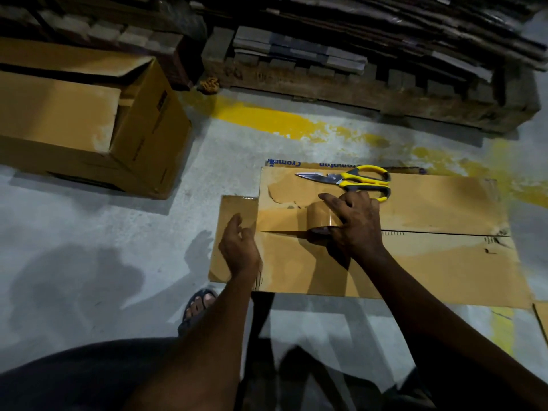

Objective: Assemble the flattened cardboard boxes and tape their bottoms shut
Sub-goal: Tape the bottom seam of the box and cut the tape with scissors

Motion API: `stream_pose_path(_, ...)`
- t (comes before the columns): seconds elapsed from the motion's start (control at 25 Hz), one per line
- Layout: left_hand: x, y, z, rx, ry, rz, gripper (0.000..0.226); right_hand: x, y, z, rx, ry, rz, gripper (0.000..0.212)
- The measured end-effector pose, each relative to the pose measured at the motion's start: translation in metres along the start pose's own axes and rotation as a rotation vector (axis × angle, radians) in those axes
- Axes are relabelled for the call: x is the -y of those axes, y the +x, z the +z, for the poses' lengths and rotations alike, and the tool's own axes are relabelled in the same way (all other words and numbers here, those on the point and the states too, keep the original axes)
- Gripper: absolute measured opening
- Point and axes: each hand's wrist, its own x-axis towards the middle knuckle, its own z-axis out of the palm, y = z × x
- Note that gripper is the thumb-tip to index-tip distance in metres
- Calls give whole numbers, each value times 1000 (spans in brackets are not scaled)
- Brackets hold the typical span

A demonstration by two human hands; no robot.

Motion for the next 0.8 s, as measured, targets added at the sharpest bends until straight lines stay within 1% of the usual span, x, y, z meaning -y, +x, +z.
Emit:
stream_pose_path(0.04, -6, -1, 2, 85, -46, 79, 39, 1, 0, 0, -8, 3, -5, 69)
stream_pose_path(0.08, -12, -1, 4, 189, -79, 97, 42, 1, 0, 0, -15, 8, -14, 68)
stream_pose_path(0.2, -1, 7, 11, 439, -27, 43, 49, -1, -1, 3, -46, 42, -44, 66)
stream_pose_path(0.28, 9, 11, 11, 527, -1, -21, 51, 0, -4, 4, -45, 105, -38, 68)
stream_pose_path(0.36, 12, 10, 5, 567, -21, -35, 54, 0, -7, 1, -14, 235, 25, 75)
stream_pose_path(0.4, 15, 8, 3, 585, -2, 8, 58, -1, -9, -1, 11, 309, 74, 77)
stream_pose_path(0.44, 16, 4, 0, 586, 88, 107, 63, -4, -10, -2, 33, 364, 119, 75)
stream_pose_path(0.52, 22, -1, -1, 488, 432, 417, 74, -9, -14, -1, 57, 394, 144, 70)
stream_pose_path(0.56, 22, -2, 0, 439, 610, 553, 80, -11, -16, 0, 71, 392, 137, 73)
stream_pose_path(0.6, 19, -3, 3, 429, 731, 617, 85, -12, -18, 0, 92, 385, 132, 79)
stream_pose_path(0.68, 8, -8, 12, 431, 865, 711, 87, -14, -17, -2, 134, 365, 133, 86)
stream_pose_path(0.76, 2, -14, 23, 438, 938, 815, 85, -9, -12, -4, 148, 320, 100, 85)
stream_pose_path(0.8, 3, -18, 27, 444, 963, 841, 85, -8, -10, -5, 138, 277, 59, 81)
